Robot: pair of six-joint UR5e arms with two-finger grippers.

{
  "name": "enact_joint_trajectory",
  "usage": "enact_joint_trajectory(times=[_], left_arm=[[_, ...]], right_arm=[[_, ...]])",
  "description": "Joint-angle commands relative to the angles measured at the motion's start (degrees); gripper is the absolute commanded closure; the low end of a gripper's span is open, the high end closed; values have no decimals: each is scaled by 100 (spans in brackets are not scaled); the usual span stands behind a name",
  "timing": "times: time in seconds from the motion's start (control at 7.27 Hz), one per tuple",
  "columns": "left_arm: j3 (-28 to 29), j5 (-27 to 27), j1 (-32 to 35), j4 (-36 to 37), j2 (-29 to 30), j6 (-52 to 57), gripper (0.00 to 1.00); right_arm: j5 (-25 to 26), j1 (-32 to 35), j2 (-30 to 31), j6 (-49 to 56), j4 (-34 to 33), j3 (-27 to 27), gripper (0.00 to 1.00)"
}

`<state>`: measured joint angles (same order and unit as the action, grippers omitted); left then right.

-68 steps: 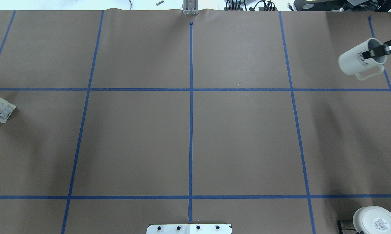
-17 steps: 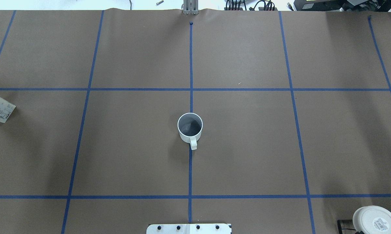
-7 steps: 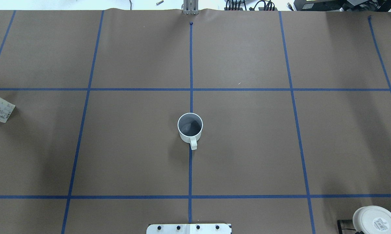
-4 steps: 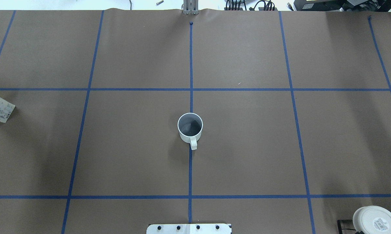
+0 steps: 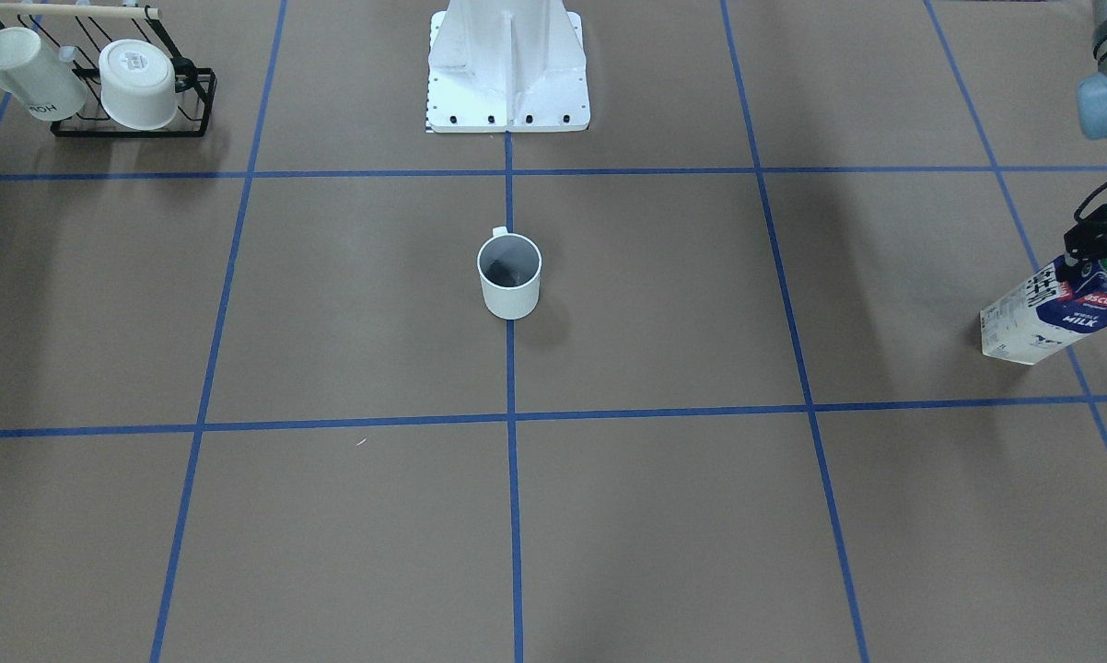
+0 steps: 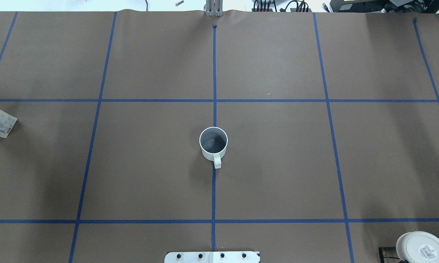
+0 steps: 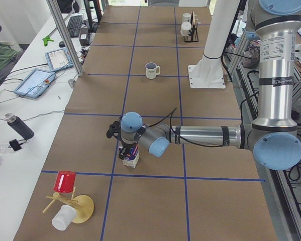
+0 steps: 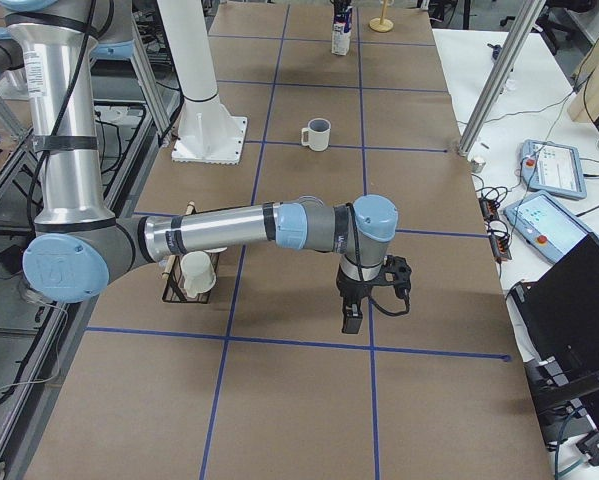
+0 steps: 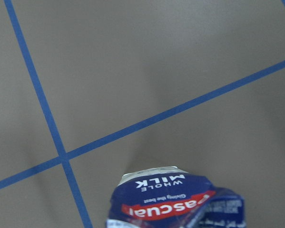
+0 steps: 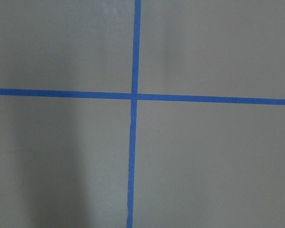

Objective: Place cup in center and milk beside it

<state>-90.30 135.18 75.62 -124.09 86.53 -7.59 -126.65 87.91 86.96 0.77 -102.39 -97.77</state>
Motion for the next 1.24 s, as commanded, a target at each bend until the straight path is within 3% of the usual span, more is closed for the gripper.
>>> enact_joint_trajectory(times=[0.0, 0.14, 0.41, 0.55, 0.96, 1.1], left_arm=[[-14, 0, -48, -1, 39, -14, 72], [-49, 9, -48, -1, 39, -14, 100], [-189, 87, -39, 68, 48, -23, 100], [-442, 523, -21, 234, 48, -110, 100], [-1401, 510, -135, 359, 344, -2406, 100], [-1690, 370, -484, 359, 495, -3249, 100]], right_arm=[[0, -2, -21, -7, 0, 4, 0], [9, -2, -30, -7, 0, 12, 0], [0, -2, -39, -7, 0, 4, 0], [0, -2, -39, -7, 0, 4, 0], [0, -2, -39, -7, 0, 4, 0], [0, -2, -30, 2, 0, -5, 0]])
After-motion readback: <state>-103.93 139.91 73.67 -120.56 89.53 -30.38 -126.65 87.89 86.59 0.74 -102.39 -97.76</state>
